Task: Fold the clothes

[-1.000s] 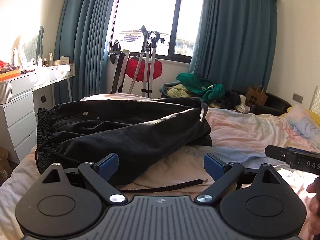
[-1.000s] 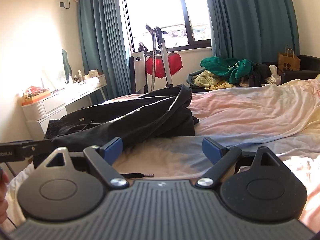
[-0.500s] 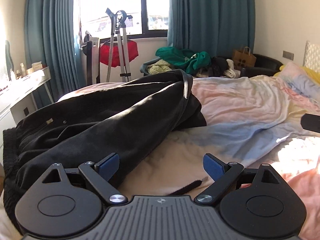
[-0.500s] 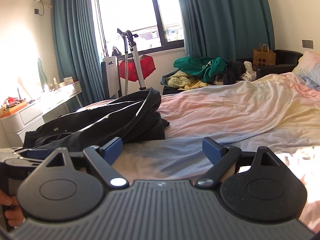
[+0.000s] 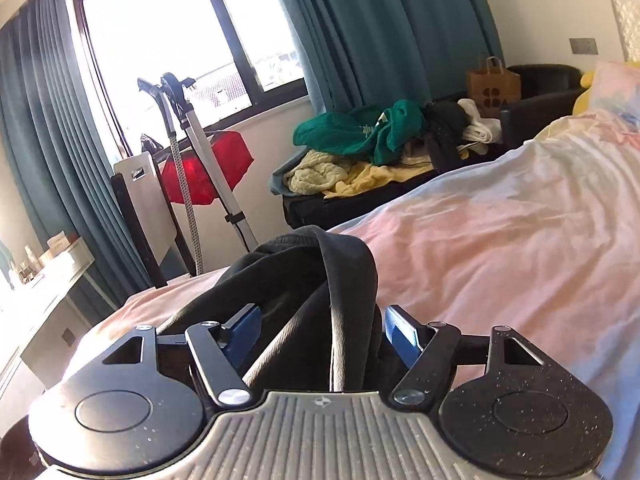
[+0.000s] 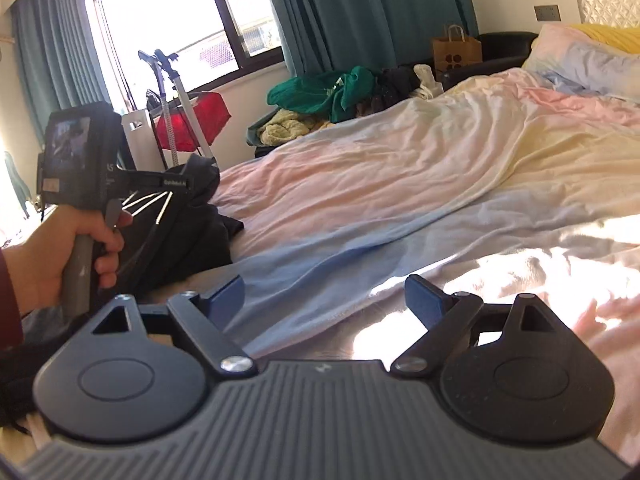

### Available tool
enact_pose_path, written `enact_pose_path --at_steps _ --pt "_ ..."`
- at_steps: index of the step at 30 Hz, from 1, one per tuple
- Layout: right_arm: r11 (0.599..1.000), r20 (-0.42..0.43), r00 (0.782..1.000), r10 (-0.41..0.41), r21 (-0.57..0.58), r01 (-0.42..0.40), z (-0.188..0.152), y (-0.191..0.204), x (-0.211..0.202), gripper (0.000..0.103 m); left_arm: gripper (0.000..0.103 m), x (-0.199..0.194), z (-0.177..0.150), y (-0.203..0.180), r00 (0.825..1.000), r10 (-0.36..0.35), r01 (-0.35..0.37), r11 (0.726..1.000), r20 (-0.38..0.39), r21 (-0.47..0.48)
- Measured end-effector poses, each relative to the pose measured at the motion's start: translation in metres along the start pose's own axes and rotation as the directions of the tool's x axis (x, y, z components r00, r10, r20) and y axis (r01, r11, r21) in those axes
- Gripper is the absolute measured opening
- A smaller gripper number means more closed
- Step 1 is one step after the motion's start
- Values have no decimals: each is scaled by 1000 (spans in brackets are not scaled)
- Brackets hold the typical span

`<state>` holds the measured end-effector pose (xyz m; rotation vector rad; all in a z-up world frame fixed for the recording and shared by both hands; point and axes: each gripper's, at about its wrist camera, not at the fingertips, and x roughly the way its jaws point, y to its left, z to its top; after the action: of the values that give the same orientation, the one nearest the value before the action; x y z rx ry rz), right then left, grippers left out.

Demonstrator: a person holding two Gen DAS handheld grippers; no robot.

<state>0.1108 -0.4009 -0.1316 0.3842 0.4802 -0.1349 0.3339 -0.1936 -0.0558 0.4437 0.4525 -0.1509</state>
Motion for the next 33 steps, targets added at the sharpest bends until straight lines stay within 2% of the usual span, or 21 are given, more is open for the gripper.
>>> enact_pose_path --at_steps 3,4,5,6,8,11,15,18,20,24,27,29,31,33 --pt "999 -41 999 -13 38 15 -6 -12 20 88 54 32 7 -4 1000 -6 6 1000 -30 -14" --pt "999 -45 999 -19 46 21 -8 -13 25 88 42 40 8 -6 999 -20 19 1000 -31 -23" --pt "999 -49 998 -27 39 29 -10 -13 30 88 12 41 9 -9 999 -28 28 999 -23 -15" --pt "999 -53 998 -35 33 37 -12 -13 34 88 5 37 8 -13 999 -33 33 999 -11 3" --pt "999 -63 997 -45 27 47 -15 -13 42 88 4 30 7 -21 999 -43 43 998 14 39" --pt "999 -64 997 -33 27 34 -14 -13 44 88 3 -10 8 -22 994 -65 59 995 88 75" --pt "1000 -13 1000 -9 10 9 -9 -9 28 88 3 -95 6 3 981 -119 114 993 152 38" --pt "1000 24 999 24 1 -24 -5 -4 12 88 3 -169 -12 22 968 -167 166 986 185 23" --pt "999 43 998 50 -14 -49 -4 2 -1 88 3 -215 -33 30 962 -205 206 978 181 11" --pt "993 85 990 109 -52 -105 -2 15 -27 88 3 -279 -102 39 966 -235 243 968 108 -68" --pt "983 83 981 175 -64 -170 -3 23 -44 88 3 -295 -147 48 975 -219 222 952 38 -210" --pt "977 69 975 210 -54 -207 -3 27 -51 88 3 -300 -170 56 977 -215 204 931 -3 -303" --pt "970 59 969 242 -40 -239 -3 31 -57 88 4 -304 -174 64 975 -223 215 911 21 -351" --pt "961 57 959 278 -18 -277 -4 35 -63 88 4 -307 -173 70 976 -216 213 908 33 -362"
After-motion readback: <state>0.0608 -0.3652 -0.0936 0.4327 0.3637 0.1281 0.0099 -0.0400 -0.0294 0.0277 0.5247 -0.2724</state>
